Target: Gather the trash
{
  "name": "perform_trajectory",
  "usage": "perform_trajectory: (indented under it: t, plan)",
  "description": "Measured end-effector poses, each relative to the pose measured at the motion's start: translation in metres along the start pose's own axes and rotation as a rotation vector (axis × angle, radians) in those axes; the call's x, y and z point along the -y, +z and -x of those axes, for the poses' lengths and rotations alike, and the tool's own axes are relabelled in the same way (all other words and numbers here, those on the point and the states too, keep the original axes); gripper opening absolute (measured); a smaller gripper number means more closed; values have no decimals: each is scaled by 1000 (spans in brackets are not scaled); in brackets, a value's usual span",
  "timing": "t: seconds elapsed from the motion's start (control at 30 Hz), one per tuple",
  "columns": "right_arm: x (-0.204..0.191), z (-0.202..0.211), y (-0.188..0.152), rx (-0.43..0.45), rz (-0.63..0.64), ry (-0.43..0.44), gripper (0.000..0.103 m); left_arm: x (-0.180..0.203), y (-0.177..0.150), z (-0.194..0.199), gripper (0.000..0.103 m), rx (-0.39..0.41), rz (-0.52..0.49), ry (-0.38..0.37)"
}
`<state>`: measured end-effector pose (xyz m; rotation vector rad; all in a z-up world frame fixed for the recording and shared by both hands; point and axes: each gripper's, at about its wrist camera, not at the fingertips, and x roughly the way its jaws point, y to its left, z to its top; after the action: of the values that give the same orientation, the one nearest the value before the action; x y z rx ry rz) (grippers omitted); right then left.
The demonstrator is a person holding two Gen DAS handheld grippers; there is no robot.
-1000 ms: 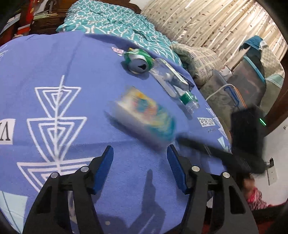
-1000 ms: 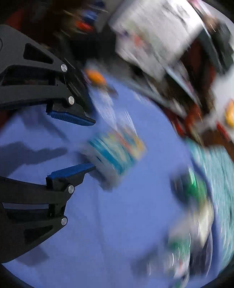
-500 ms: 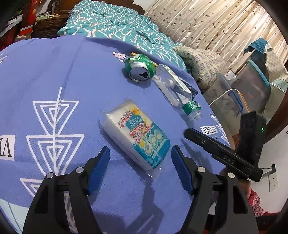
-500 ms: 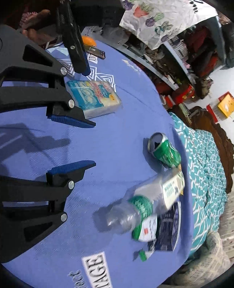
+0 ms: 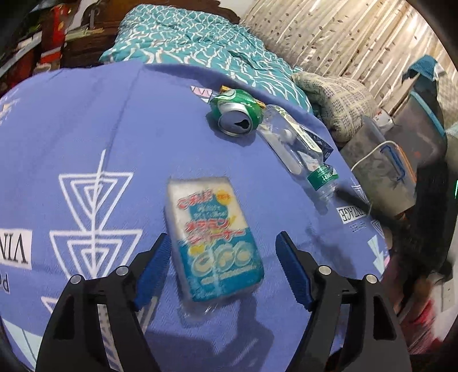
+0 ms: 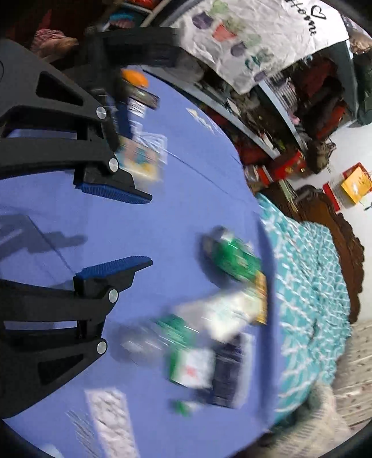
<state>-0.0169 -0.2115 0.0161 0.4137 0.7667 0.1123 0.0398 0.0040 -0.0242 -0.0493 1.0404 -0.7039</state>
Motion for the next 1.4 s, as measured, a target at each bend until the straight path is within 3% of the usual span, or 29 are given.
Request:
perform_trajectory:
  t: [0.1,0.2,0.27,0.3,0.43,0.5,0.57,0.67,0.9,1.0,1.1,1.23,1.4]
  plan:
    - [9,9,62,35,12,-4,42,5,-1,-9,76,2,-27,43]
    - [35,-4,133,-3,-49,-36,44,6,-3,-17,76,-7,-46,79]
    - [62,-27,171,-59,-103,-82,61,7,-2,-22,76,-12,-56,96]
    - [72,-44,188,-95,-107,-108,65,7,-3,-25,76,-15,-60,104]
    - [97,-116,219,-261,-26,-232,68,5,-4,-32,75,-7,-82,130]
    - [105,-148,228,-351,20,-242,72,5,-5,-32,71,3,-102,142]
    - [97,-185,219,-429,258,-296,81,2,-5,-31,68,9,-106,135]
    - [85,-207,211,-480,437,-289,82,-5,-6,-27,68,26,-91,130]
    - [83,-239,210,-509,589,-267,85,-5,-9,-25,69,64,-98,142]
    - [92,-247,213,-505,583,-250,88,-5,-8,-26,69,66,-96,141]
    - [102,-253,210,-530,517,-217,82,-6,-8,-25,69,70,-91,133]
    - [110,-237,215,-520,399,-233,71,-6,-9,-25,69,77,-86,128]
    - [111,-203,226,-444,295,-237,66,-11,-9,-23,68,89,-66,101]
